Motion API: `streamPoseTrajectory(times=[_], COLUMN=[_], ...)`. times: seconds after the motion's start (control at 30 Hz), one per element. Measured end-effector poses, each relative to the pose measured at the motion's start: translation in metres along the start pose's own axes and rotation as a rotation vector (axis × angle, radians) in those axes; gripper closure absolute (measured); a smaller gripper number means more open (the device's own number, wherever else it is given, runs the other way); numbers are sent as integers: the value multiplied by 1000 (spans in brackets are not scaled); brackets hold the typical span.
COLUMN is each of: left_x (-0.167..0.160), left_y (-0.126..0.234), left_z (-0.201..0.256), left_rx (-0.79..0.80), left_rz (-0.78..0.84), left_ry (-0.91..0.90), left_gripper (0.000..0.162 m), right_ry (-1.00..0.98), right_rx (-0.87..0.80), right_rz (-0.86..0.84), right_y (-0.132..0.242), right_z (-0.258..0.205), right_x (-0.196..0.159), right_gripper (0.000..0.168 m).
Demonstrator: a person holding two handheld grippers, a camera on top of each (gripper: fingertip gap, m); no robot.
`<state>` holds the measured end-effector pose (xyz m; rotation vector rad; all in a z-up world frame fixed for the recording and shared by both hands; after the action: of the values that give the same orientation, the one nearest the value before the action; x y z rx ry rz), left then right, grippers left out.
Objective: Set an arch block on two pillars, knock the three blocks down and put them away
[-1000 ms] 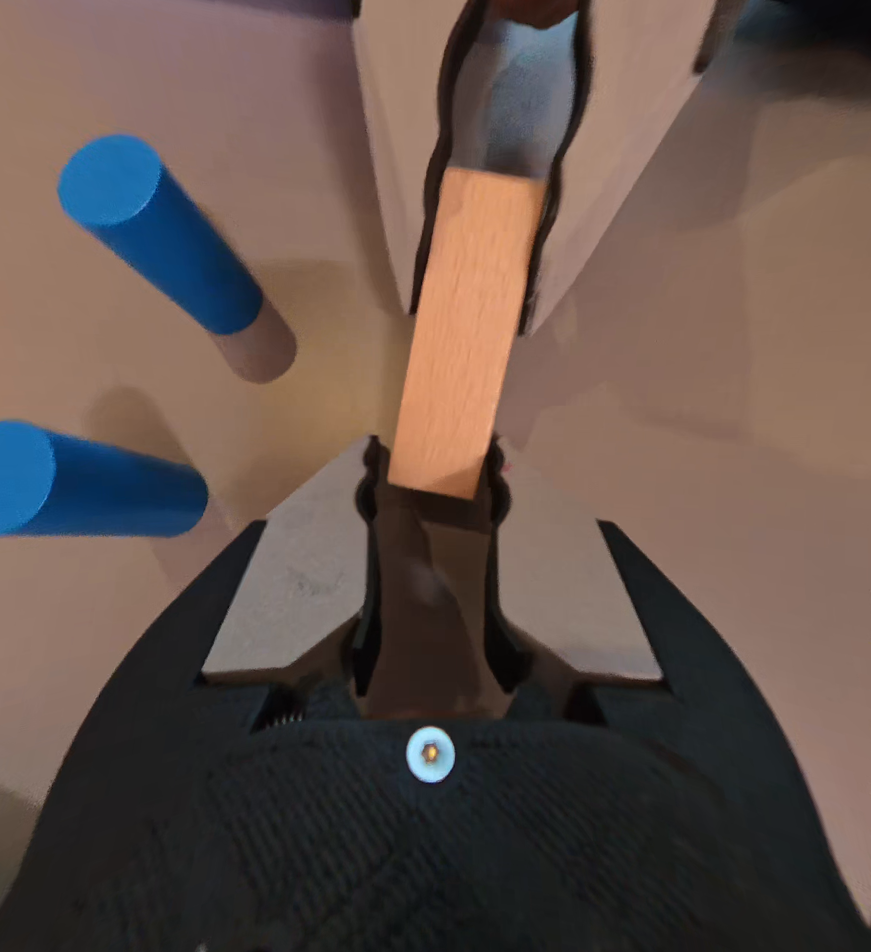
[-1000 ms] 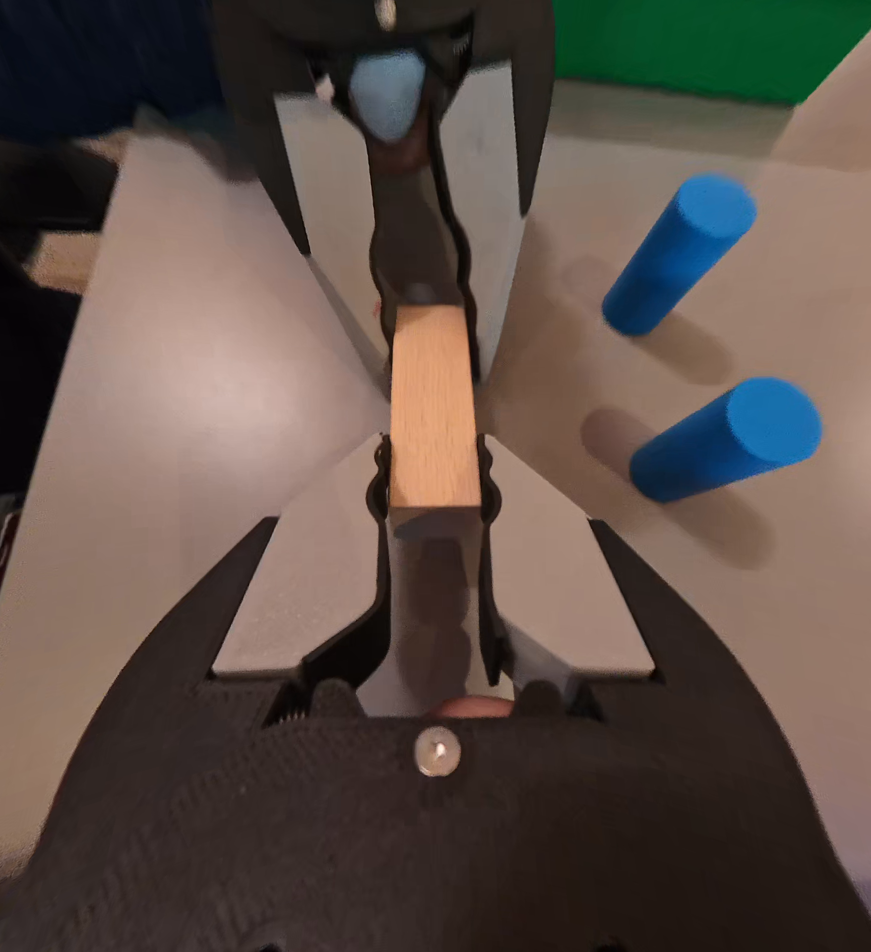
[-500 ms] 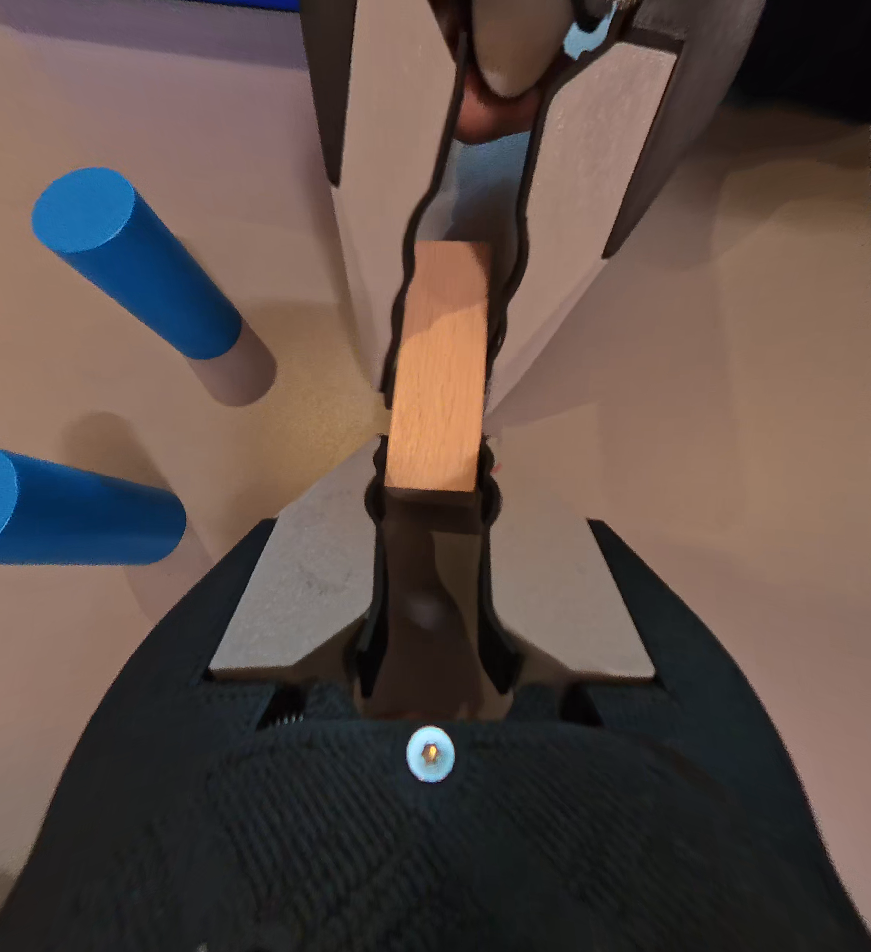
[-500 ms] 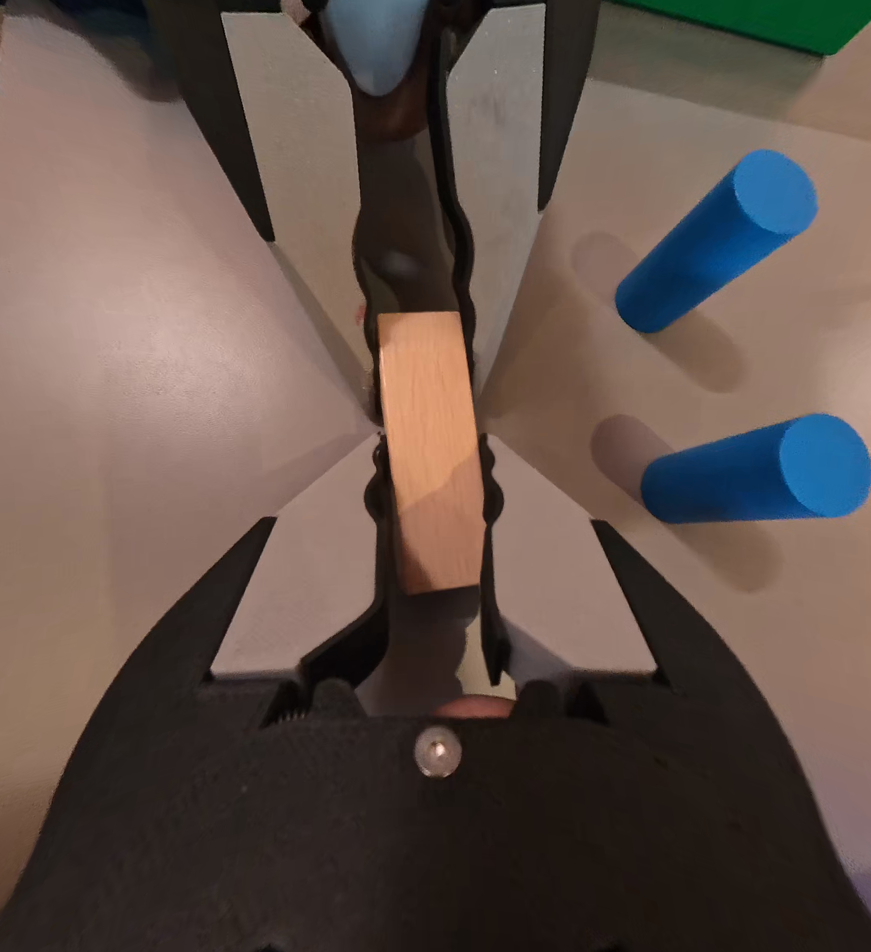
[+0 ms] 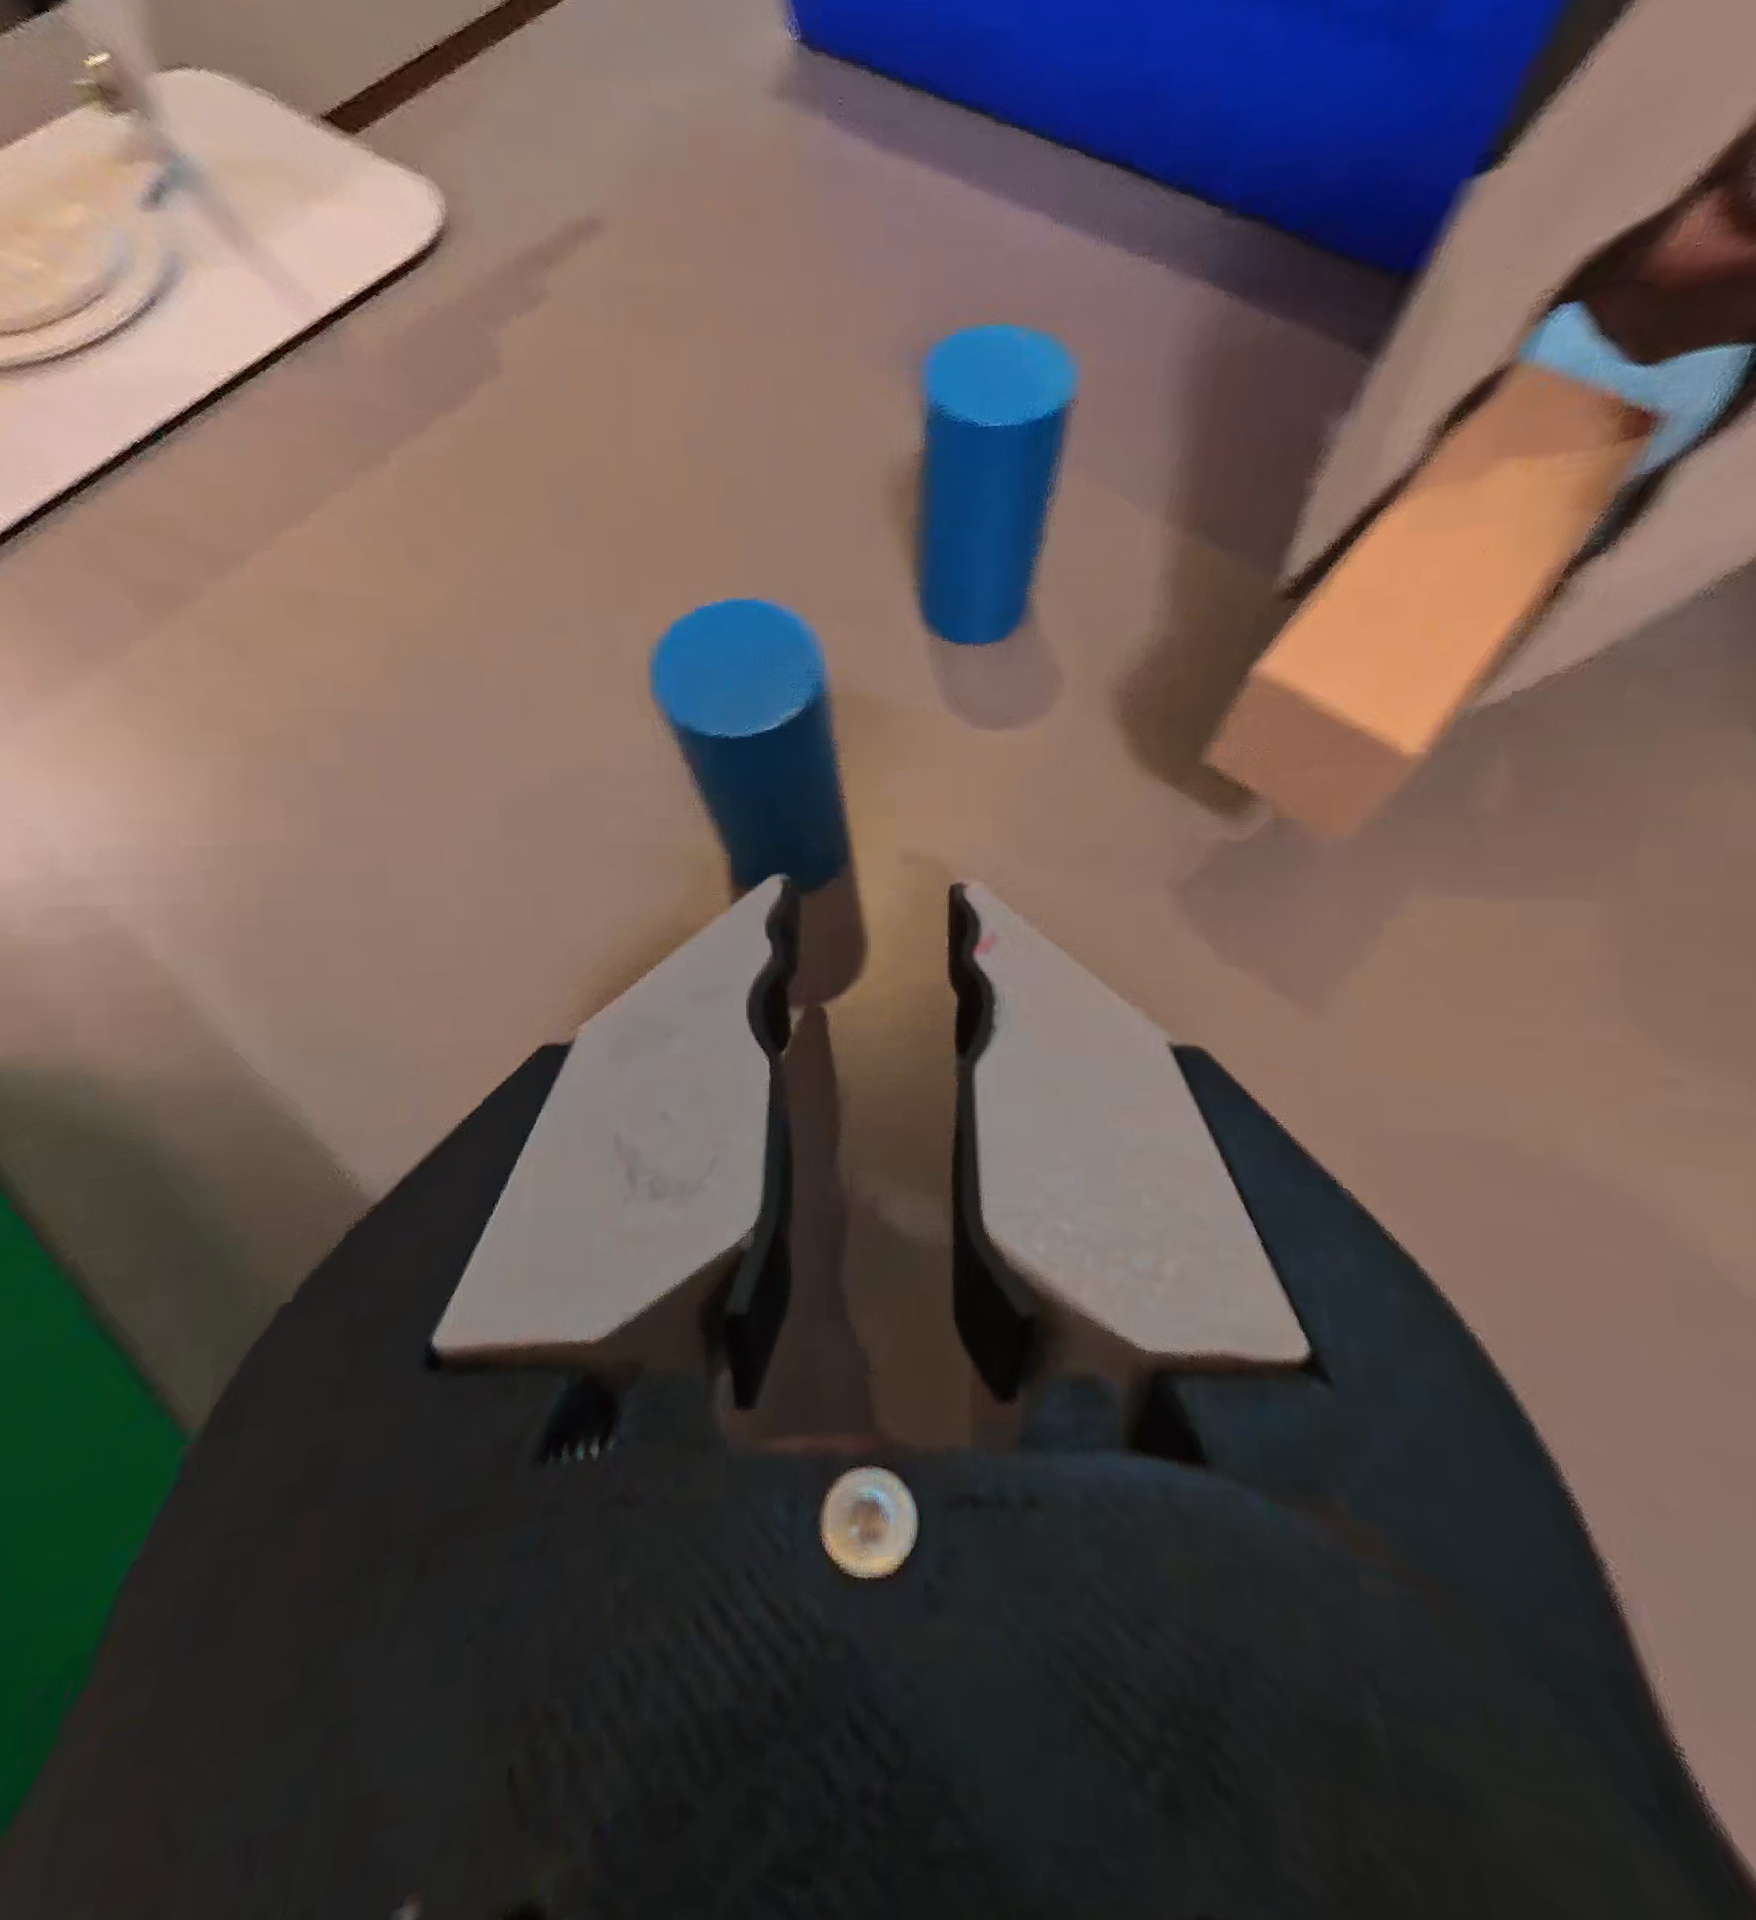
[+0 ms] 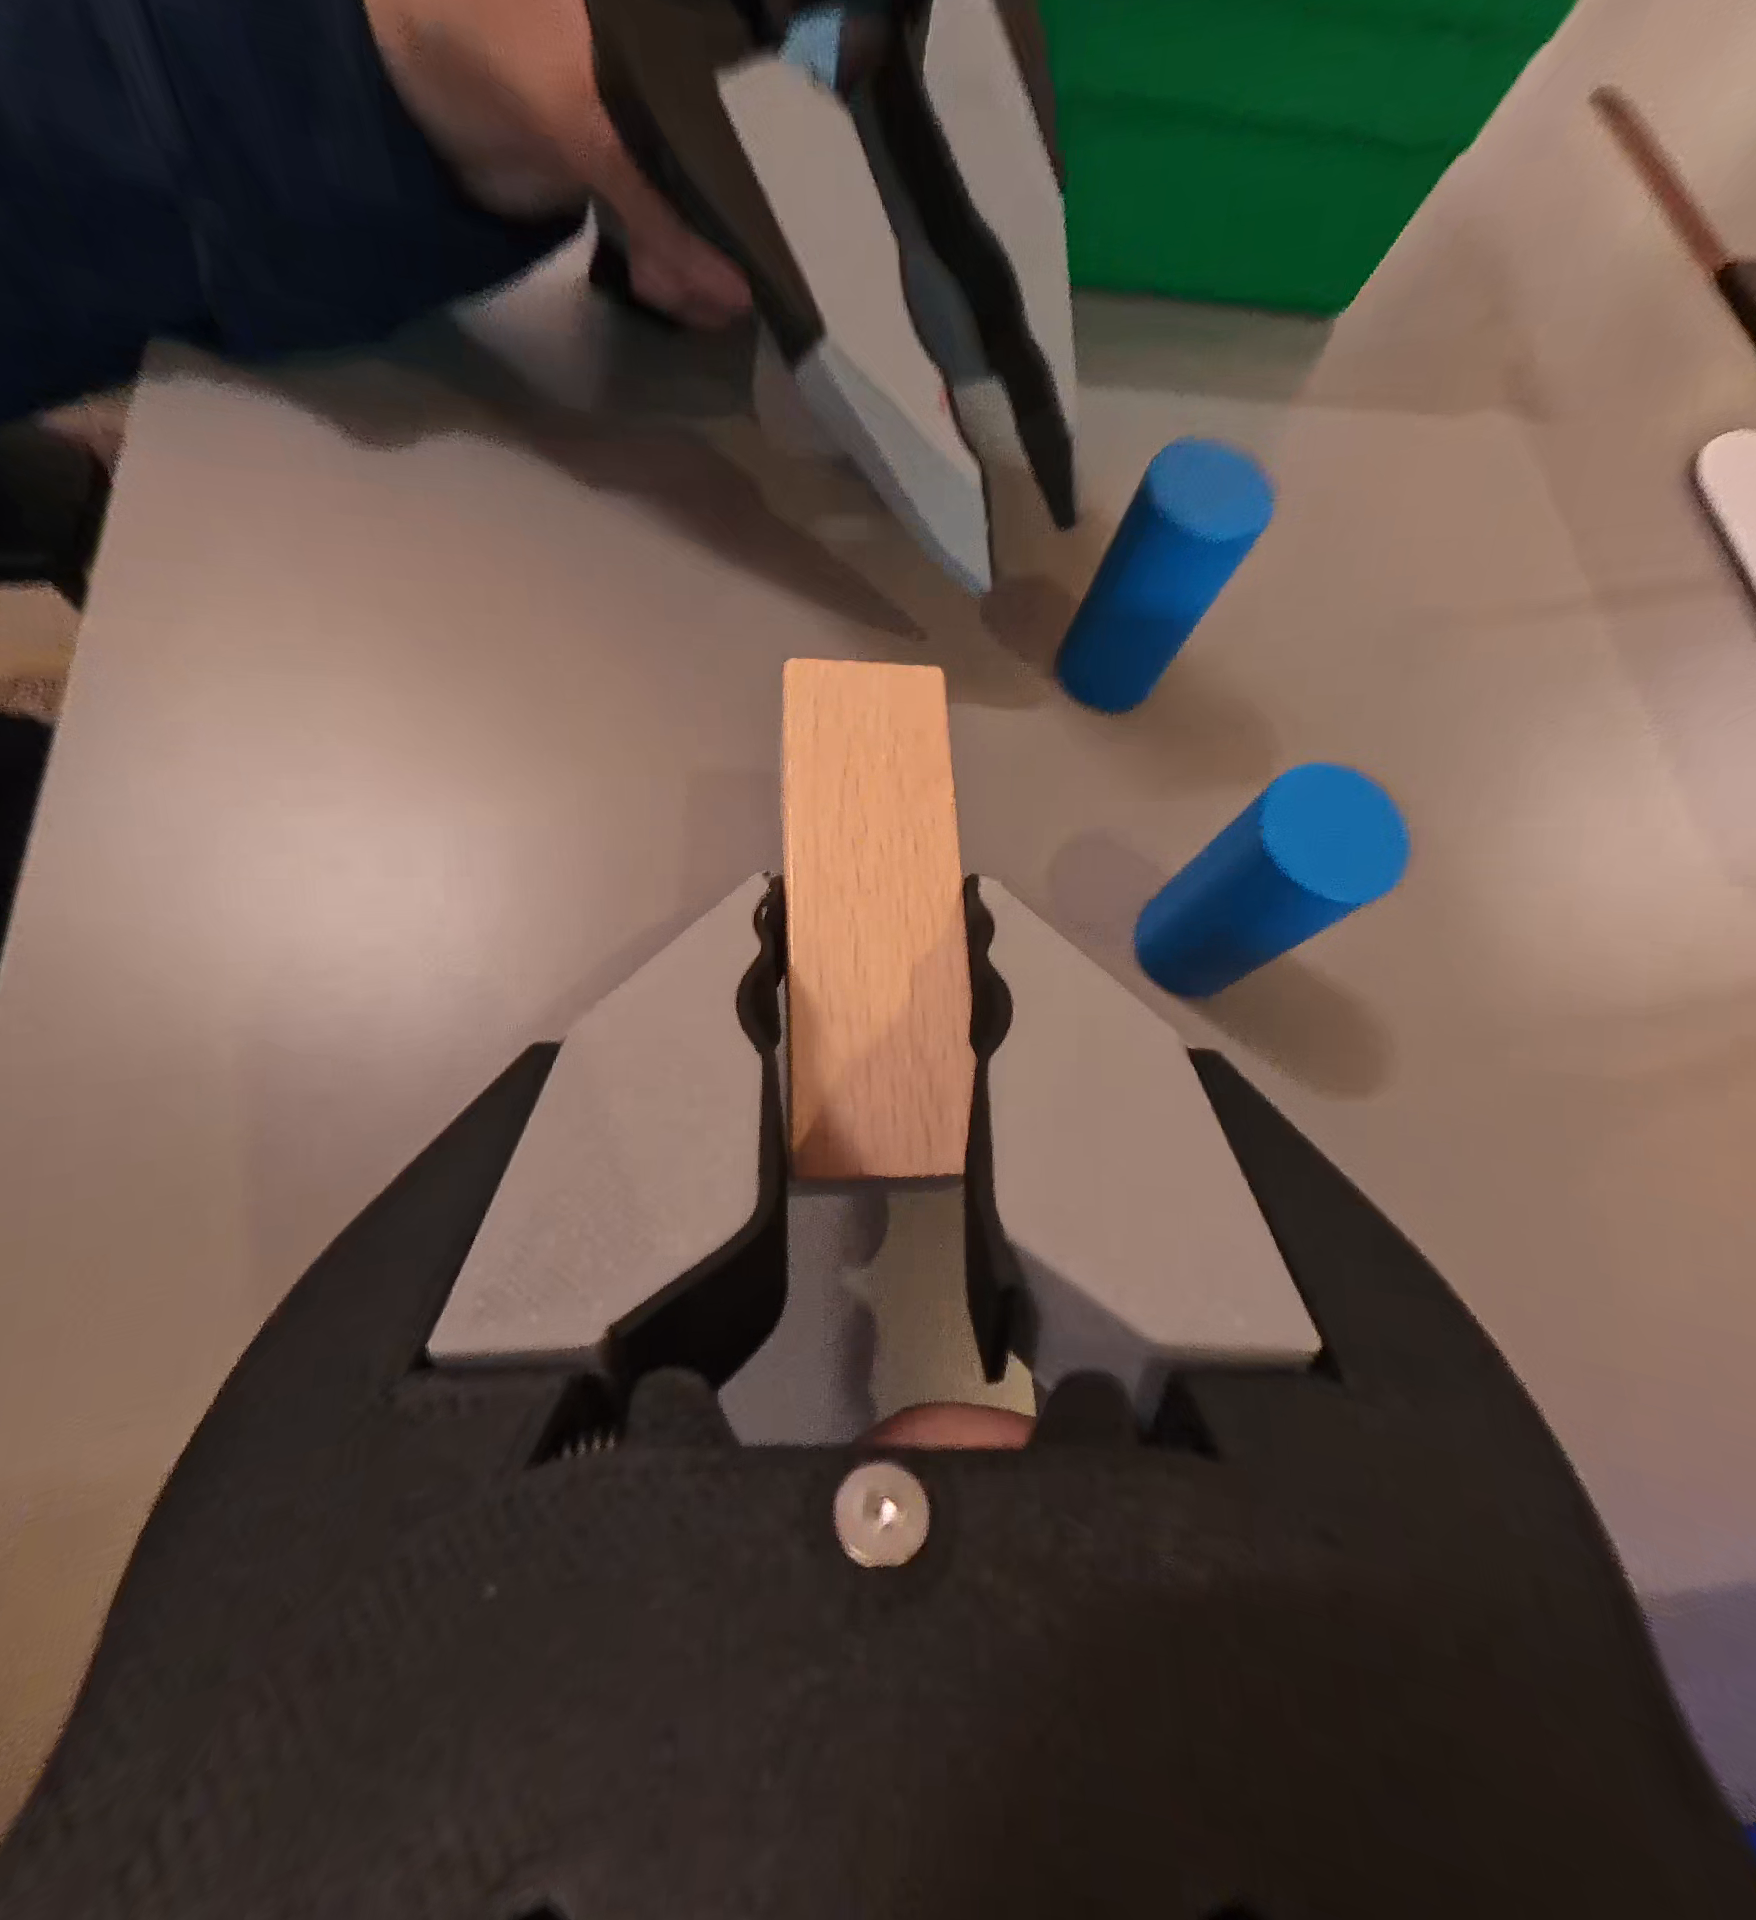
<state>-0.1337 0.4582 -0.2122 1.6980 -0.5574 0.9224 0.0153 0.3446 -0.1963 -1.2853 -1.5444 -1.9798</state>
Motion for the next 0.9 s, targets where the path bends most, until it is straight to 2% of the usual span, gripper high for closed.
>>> streamPoseTrajectory(times=[0.17,0.37,0.6,0.9], left_x=[-9,-14,-16,-15], left_y=[-8,-18,-19,-22], left_z=[-14,-20,-29,-28], left_rx=[78,182,204,211], left_rz=[-52,-110,-126,-131], left_ry=[63,61,124,104], left_gripper=[136,134,133,134], right_ry=[-23,-19,50,49], right_rx=[-82,-66,11,11], right_rz=[89,47,-11,19], right_y=[15,11,-18,-19], right_z=[24,63,83,89], right_x=[27,64,64,61], right_gripper=[137,137,137,137])
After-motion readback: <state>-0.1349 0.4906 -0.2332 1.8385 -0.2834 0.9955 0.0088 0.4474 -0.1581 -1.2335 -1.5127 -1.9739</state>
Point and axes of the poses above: each gripper's, where its closed fingertips meet, y back along the fingers, x out of its top, z = x × y across the jaws, the point moved 7 cm from there along y, back along the fingers, and after that the axes turned 10 degrees about x, right-handed, at the moved point
